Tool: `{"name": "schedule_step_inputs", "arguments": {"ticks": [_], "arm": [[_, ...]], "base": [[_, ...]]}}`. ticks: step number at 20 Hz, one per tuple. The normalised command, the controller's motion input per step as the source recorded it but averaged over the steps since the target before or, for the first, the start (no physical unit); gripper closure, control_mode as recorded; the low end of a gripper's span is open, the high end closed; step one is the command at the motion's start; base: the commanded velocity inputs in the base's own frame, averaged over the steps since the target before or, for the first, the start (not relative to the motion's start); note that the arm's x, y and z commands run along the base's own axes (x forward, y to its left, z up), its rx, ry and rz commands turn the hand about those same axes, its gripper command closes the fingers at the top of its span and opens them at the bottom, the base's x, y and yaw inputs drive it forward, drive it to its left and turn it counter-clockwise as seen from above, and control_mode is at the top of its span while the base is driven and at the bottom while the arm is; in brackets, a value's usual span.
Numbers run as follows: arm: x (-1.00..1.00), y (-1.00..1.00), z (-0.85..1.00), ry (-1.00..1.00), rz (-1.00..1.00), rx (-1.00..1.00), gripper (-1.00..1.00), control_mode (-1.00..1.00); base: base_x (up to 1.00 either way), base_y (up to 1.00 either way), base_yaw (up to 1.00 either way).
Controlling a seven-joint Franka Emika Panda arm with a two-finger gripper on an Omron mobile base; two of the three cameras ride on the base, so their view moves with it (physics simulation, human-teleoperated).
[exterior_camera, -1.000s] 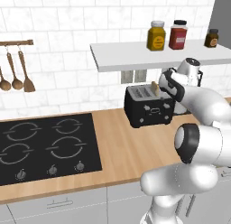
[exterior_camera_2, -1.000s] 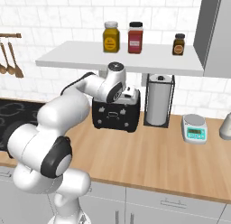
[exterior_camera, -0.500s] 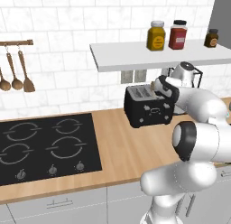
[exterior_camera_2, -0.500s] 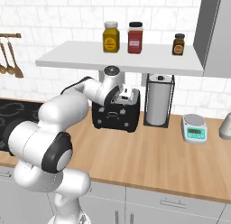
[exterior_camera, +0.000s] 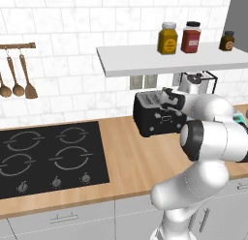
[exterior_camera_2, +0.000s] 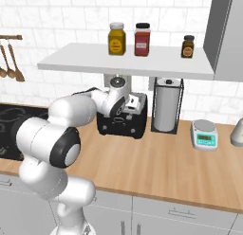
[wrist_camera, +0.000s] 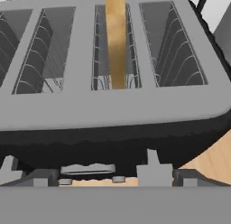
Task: Start the toaster. Once the lever pops up, take the bread to the plate on the dining counter.
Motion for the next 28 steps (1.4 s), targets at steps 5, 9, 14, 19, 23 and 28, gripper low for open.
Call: {"name": "schedule_step_inputs", "arguments": {"ticks": [5,9,14,19,23,28], "arm": [[0.0,0.0,-0.36,0.0,0.0,0.0,-1.0,-1.0],[0.0,0.0,-0.33,0.0,0.0,0.0,-1.0,-1.0],[0.0,0.03,-0.35,0.02,0.0,0.0,-1.0,-1.0],[0.0,0.02,-0.28,0.01,0.0,0.0,-1.0,-1.0],[0.0,0.04,-0.31,0.0,0.0,0.0,-1.0,-1.0],[-0.01,0.03,-0.38,0.0,0.0,0.0,-1.0,-1.0]], "base": [[0.0,0.0,0.0],[0.0,0.0,0.0],[0.0,0.0,0.0],[0.0,0.0,0.0],[0.0,0.0,0.0],[0.0,0.0,0.0]]}}
